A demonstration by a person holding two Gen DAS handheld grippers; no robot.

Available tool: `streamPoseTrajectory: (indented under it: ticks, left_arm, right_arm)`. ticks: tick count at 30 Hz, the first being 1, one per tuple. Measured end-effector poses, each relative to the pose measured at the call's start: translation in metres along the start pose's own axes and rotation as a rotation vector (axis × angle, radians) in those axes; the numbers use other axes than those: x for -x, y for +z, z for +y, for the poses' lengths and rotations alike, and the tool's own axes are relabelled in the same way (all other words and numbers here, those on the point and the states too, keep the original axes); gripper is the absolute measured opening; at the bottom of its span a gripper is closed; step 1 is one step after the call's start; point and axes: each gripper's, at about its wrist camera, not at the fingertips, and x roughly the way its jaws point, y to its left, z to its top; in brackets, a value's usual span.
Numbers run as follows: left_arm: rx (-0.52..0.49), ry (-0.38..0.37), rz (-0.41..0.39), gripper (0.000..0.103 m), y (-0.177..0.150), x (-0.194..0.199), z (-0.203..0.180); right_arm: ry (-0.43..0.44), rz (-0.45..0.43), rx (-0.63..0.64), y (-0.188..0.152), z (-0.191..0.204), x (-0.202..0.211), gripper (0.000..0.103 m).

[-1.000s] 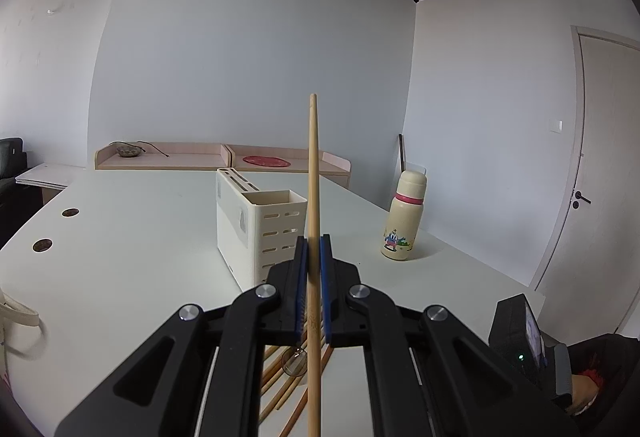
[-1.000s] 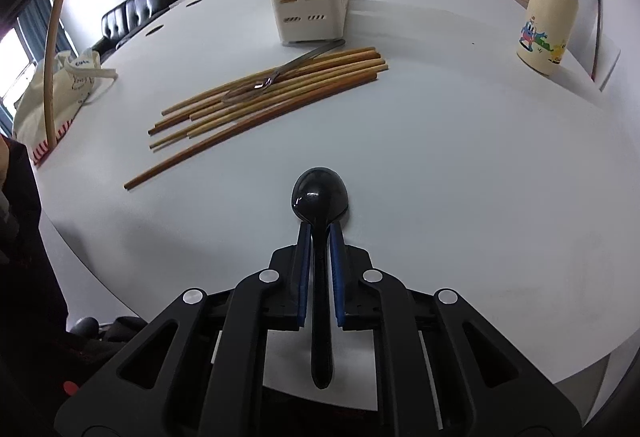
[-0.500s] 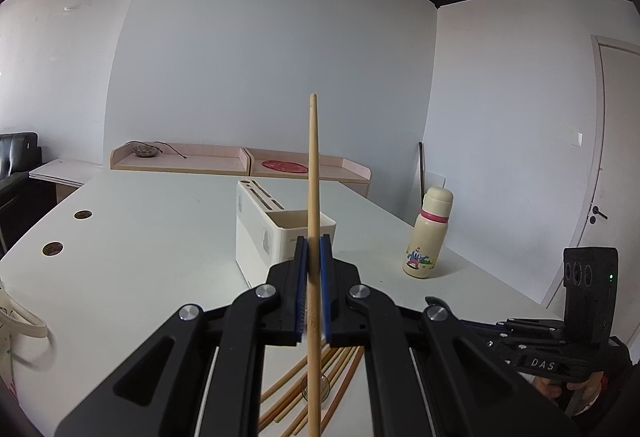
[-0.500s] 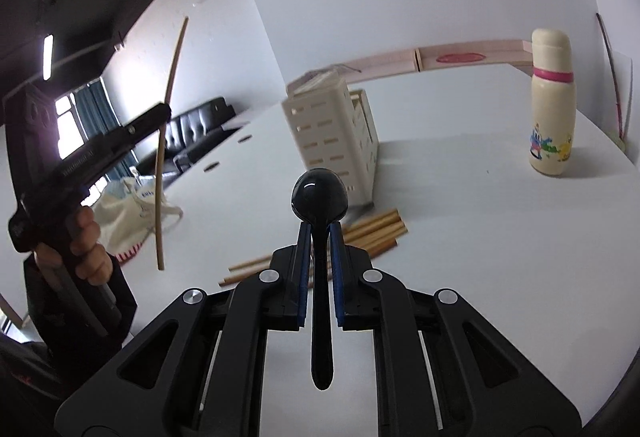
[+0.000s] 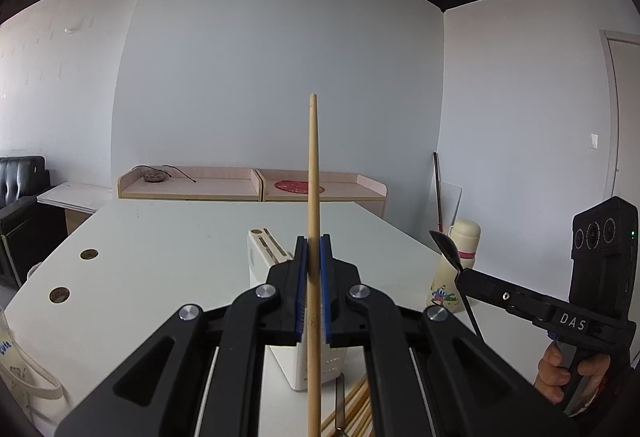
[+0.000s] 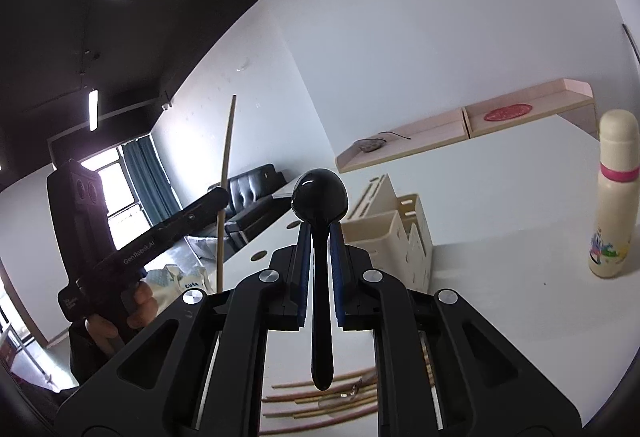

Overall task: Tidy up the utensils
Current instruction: 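Lower the spoon into the holder with the right tool while the left tool lowers the chopstick in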

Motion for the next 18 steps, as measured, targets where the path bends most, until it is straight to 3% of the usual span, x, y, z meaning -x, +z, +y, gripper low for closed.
streamPoseTrajectory:
  ticks: [8,12,18]
  left_arm:
    - [0.033,0.007,-0.044,0.006,0.036,-0.034,0.008]
    - [0.061,0.000,-0.048,0.006,0.043,-0.052,0.011]
    - [0.160,0.000,-0.062,0.006,0.046,-0.076,0.023]
  right_arm:
    - [0.052,-0.093,0.000,0.036,-0.008,-0.044,0.009]
    - [0.074,-0.149,-0.036,0.037,-0.024,-0.063,0.009]
    - [0.074,-0.149,-0.065,0.034,-0.040,-0.090,0.009]
